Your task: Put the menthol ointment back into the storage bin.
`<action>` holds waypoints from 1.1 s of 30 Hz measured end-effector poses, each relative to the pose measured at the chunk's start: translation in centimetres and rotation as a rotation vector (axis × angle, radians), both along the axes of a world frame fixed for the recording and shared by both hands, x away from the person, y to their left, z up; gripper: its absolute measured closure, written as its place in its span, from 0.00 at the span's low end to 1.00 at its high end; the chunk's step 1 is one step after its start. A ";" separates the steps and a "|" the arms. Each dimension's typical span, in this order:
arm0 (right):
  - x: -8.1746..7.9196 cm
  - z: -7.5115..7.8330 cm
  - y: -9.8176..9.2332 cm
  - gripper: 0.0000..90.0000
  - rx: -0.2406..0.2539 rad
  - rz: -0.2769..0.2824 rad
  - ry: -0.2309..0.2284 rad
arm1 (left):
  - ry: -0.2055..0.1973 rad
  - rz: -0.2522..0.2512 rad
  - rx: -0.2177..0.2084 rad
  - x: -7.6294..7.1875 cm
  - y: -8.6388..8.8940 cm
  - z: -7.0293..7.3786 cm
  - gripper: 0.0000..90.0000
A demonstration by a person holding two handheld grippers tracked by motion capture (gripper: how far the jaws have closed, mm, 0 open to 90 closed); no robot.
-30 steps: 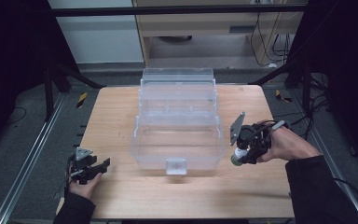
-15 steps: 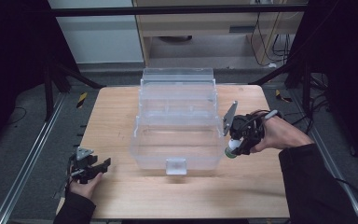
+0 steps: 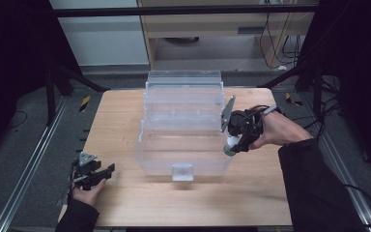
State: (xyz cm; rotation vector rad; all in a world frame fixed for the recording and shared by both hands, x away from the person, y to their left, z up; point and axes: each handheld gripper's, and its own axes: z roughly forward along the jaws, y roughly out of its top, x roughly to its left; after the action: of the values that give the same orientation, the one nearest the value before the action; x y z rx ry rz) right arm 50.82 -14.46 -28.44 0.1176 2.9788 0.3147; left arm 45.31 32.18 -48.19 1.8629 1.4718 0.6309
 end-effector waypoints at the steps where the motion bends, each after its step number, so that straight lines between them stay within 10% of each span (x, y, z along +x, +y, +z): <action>1: 0.1 -0.1 0.2 0.56 0.001 0.002 0.001 | 0.000 0.000 0.000 0.0 0.0 0.0 0.45; 33: 2.8 -3.6 2.8 0.56 -0.022 0.010 0.014 | -0.002 0.002 -0.001 0.0 0.1 0.0 0.45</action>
State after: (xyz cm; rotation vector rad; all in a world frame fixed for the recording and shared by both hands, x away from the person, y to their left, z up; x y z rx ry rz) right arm 53.66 -11.64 -32.02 0.1032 2.9962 0.2835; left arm 45.28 32.23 -48.18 1.8600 1.4725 0.6317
